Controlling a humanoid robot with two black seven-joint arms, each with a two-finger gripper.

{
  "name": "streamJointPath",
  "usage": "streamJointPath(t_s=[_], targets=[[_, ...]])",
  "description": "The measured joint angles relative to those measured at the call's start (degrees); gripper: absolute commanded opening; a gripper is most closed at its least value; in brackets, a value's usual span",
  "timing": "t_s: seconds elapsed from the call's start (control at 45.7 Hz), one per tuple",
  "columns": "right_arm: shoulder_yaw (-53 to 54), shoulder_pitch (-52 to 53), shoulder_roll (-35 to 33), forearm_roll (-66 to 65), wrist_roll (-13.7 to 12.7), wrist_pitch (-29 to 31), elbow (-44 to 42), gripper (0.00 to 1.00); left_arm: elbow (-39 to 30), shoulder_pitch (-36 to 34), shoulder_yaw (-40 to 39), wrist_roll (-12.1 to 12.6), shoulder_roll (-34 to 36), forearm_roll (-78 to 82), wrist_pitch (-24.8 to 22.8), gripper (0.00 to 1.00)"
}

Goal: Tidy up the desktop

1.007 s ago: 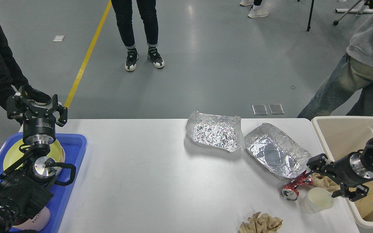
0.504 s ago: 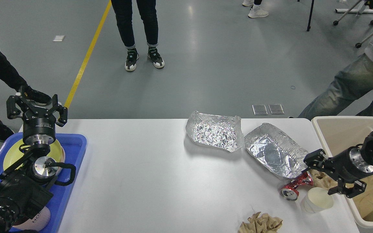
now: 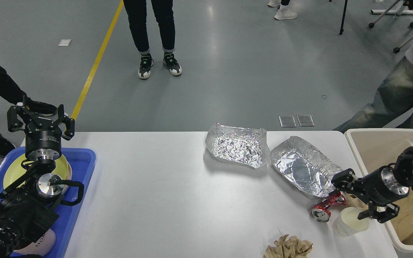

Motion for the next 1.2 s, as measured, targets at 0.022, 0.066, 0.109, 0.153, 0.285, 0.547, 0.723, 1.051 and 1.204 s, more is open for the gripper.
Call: streamJointPath(t_s=[0.022,0.066,0.109,0.153,0.285,0.547,0.723,1.051,1.204], targets=[[0.01,-0.10,0.12,0.00,0.00,-0.10,0.00,1.00,0.00,0.00,0.00,0.00,0.00,0.00,0.00,0.96],[0.03,-0.34,0.29,0.00,0.00,-0.26,-0.02,1.00,0.00,0.00,0.00,0.00,0.00,0.00,0.00,0.96],[0.04,-0.69,0.37,0.00,0.00,-0.42,-0.10,0.99,0.00,0.00,0.00,0.00,0.00,0.00,0.00,0.96],[0.04,-1.03,0.42,0.00,0.00,-0.62,-0.23,0.99,0.00,0.00,0.00,0.00,0.00,0.00,0.00,0.96],[0.06,-2.43,0.51,0.00,0.00,-2.98,-0.56,0.98,0.00,0.01,0.00,0.00,0.00,0.00,0.00,0.96],[0.11,-4.41,0.96,0.00,0.00,-8.19,-0.14,0.62,0.00,0.01,0.00,0.00,0.00,0.00,0.00,0.96],[0.11,-4.77,1.03,0.14,0.00,-7.79,0.65,0.00,0.00,0.01,0.00,0.00,0.00,0.00,0.00,0.96],[-0.07,-3.92,0.60,0.12,0.00,-7.97,1.75,0.00,0.00,0.01,0.00,0.00,0.00,0.00,0.00,0.96],[-0.33,-3.01,-0.27,0.00,0.00,-7.90,2.24,0.00,0.00,0.01,0.00,0.00,0.00,0.00,0.00,0.96]])
